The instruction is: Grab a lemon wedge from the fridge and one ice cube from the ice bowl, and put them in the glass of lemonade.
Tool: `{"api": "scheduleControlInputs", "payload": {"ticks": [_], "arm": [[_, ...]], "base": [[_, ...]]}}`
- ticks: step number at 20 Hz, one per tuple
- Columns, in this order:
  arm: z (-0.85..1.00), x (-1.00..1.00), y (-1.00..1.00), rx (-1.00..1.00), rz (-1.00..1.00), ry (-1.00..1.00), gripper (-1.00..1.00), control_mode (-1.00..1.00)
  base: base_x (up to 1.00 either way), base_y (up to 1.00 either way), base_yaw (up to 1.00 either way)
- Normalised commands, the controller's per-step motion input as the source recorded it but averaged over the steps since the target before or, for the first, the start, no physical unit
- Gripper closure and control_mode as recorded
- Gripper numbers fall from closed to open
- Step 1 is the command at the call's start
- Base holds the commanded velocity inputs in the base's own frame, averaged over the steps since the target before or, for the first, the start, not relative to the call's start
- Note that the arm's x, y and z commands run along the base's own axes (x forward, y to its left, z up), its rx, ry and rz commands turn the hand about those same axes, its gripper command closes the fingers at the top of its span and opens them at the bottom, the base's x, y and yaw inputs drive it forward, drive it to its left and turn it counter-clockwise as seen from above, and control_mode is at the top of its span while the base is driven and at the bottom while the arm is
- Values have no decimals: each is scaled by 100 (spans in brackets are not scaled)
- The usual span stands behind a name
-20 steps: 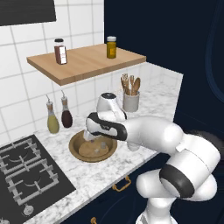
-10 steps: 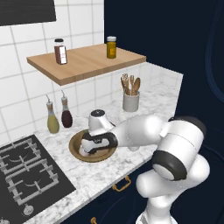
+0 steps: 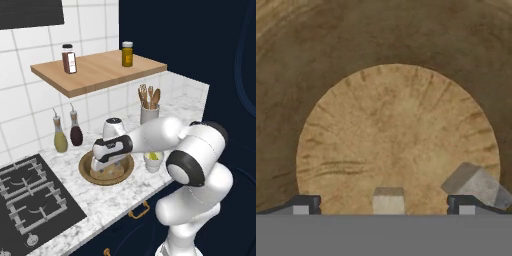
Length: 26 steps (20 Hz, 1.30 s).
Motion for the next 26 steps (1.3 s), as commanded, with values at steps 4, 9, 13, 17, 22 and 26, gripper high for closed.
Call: {"api": "scheduleControlInputs", "payload": {"ticks": [4, 9, 13, 17, 22, 26], "arm": [[-19, -17, 0, 0, 0, 7, -100, -100], [-16, -2, 0, 0, 0, 5, -100, -100], [-20, 0, 0, 0, 0, 0, -100, -100], [-28, 0, 0, 0, 0, 0, -100, -100], [-16, -1, 0, 0, 0, 1, -100, -100], [-2, -5, 0, 0, 0, 2, -100, -100]], "base": [[0, 0, 0], [0, 0, 0], [0, 0, 0], [0, 0, 0], [0, 0, 0], [0, 0, 0]]}}
